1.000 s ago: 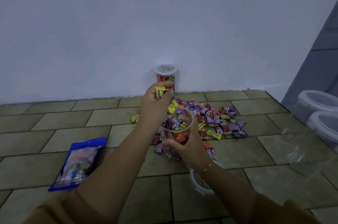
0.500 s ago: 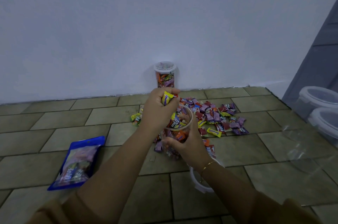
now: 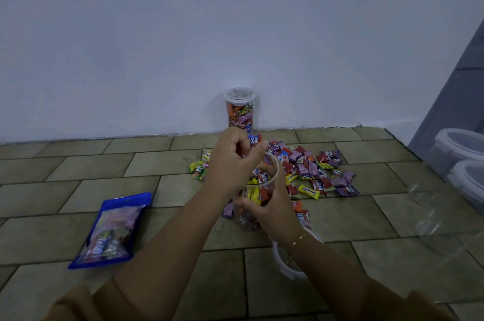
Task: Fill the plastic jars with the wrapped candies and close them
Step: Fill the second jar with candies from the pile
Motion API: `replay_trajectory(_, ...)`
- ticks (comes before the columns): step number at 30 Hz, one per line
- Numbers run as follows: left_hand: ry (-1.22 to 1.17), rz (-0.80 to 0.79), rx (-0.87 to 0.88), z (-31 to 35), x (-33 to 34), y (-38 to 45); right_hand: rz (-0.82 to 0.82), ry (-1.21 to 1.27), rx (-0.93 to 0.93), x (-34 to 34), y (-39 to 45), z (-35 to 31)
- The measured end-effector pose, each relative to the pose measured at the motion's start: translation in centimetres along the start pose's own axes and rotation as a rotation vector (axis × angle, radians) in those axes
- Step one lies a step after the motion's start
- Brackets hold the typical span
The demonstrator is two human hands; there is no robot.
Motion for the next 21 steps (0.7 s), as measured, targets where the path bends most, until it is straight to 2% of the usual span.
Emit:
replay_trajectory(9,-0.377,0.033,-0.084,0.7,-0.1,0.1,0.001,-0.013,0.014,0.0,0.0,0.3)
replay_trajectory(14,-0.598,0.072,-0.356,0.1,-0.5,2.1,-0.009,-0.011,0.015,0.1,0.0,0.4)
replay_trajectory(18,-0.797,0.119,-0.487,-1.3,-1.4,3.1,-0.012,0.01,0.005,0.0,0.0,0.2)
replay_trajectory(20,-0.727,0.174,-0.529,-2.4,-1.9,2.9,-0.017,0.015,0.011,0.0,0.0,0.2)
replay_trajectory(21,-0.568,0.152,-0.528,-3.3,-2.0,2.7,-0.018,0.019,0.015,0.0,0.0,0.3)
Point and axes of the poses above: each hand's wrist, its own y-axis towards the middle knuckle, its own x-axis out of the palm, z = x × y, the point moved 3 cm from there along y, towards the middle knuckle, and after that the axes turned 3 degrees about -z, right-handed, at the moved point
